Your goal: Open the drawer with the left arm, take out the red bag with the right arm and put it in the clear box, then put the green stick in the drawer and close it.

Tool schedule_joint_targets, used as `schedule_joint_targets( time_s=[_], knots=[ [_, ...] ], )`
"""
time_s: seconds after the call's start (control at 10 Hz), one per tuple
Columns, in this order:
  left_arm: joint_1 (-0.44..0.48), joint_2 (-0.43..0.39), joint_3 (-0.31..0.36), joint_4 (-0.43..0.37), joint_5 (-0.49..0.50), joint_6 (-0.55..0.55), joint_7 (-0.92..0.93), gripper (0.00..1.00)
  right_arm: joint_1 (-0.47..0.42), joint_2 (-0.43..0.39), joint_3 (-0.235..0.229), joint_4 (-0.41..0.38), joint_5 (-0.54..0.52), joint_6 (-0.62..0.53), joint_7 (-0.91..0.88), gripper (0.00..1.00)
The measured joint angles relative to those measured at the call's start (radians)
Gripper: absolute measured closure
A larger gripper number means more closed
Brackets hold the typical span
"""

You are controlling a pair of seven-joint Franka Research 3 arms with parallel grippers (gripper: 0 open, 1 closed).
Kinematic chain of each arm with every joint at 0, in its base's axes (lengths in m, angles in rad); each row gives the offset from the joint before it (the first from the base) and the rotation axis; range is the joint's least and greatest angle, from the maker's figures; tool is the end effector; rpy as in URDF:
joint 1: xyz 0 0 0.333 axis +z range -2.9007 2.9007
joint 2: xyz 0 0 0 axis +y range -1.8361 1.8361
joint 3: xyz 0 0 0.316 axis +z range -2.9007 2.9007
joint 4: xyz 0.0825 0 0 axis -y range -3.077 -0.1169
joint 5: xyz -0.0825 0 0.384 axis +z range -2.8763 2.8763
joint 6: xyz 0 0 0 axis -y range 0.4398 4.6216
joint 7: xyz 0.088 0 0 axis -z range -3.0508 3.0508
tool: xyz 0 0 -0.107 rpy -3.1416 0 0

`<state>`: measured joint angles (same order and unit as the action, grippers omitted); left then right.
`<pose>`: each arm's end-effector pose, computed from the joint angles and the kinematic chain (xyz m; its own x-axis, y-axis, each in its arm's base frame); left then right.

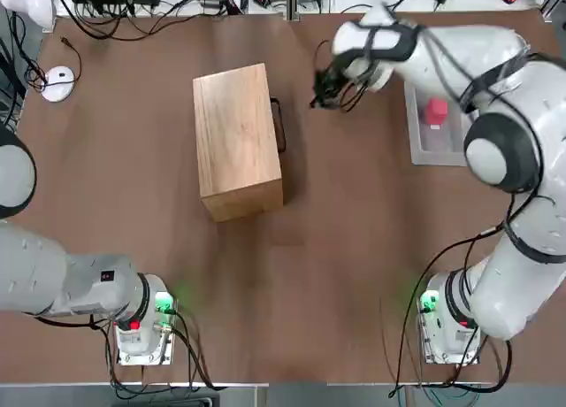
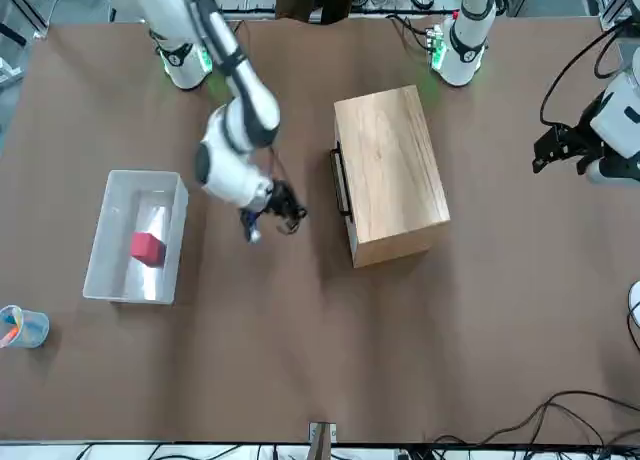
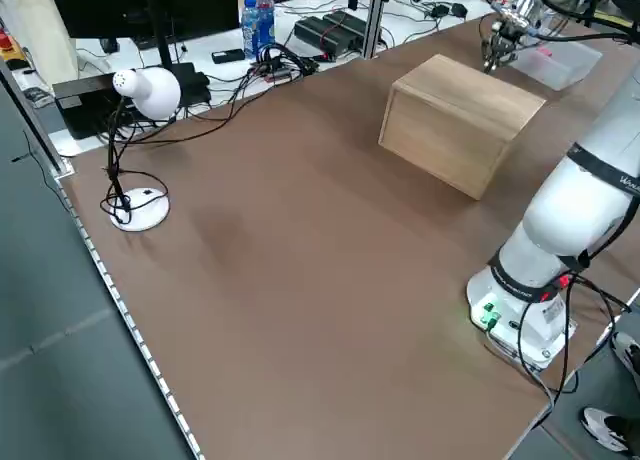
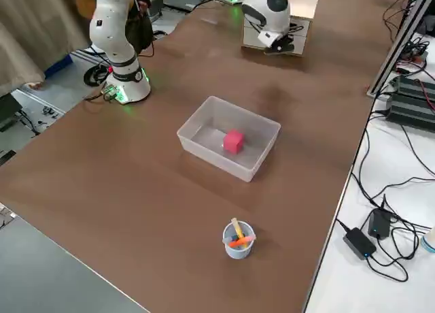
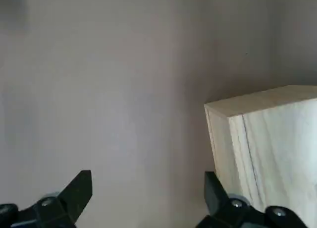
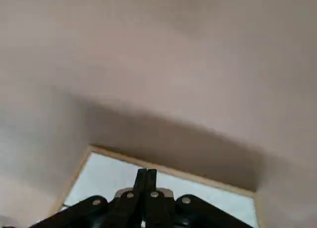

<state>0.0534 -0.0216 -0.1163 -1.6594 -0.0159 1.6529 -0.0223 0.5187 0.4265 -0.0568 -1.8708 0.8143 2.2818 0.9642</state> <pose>0.5527 -0.0371 0.6016 0.9991 -0.0393 0.0146 -0.0395 -0.9991 0.0137 0.5633 0.3021 0.2903 0.4670 -0.7131 -0.5229 -0.8772 -0.4483 -0.1720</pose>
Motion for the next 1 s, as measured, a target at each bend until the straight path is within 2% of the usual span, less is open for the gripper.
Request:
schedule_joint_targets(
  time_s=[0.2,0.3,0.5,0.7,0.8,0.9,1.0],
  knots=[
    [0.000,0.000,0.000,0.000,0.001,0.000,-0.018,0.00,-0.175,-0.075,-0.029,0.054,-0.119,-0.276,-0.130,0.93],
    [0.001,0.000,0.000,0.001,0.001,0.000,-0.019,0.00,-0.269,-0.102,-0.031,0.115,-0.191,-0.428,-0.174,0.89],
    [0.000,0.000,0.000,0.001,0.001,0.000,-0.019,0.00,-0.405,-0.119,-0.032,0.252,-0.340,-0.616,-0.246,0.59],
    [0.000,0.001,-0.001,0.001,0.001,0.000,-0.019,0.00,-0.455,-0.121,-0.031,0.361,-0.468,-0.683,-0.324,0.44],
    [0.000,0.001,-0.001,0.001,0.001,0.000,-0.019,0.00,-0.475,-0.121,-0.031,0.404,-0.509,-0.688,-0.380,0.30],
    [0.000,0.001,-0.001,0.001,0.001,0.000,-0.019,0.00,-0.500,-0.121,-0.031,0.442,-0.544,-0.689,-0.483,0.17],
    [0.000,0.001,-0.001,0.001,0.001,0.000,-0.019,0.00,-0.523,-0.121,-0.031,0.475,-0.574,-0.689,-0.606,0.11]
  ],
)
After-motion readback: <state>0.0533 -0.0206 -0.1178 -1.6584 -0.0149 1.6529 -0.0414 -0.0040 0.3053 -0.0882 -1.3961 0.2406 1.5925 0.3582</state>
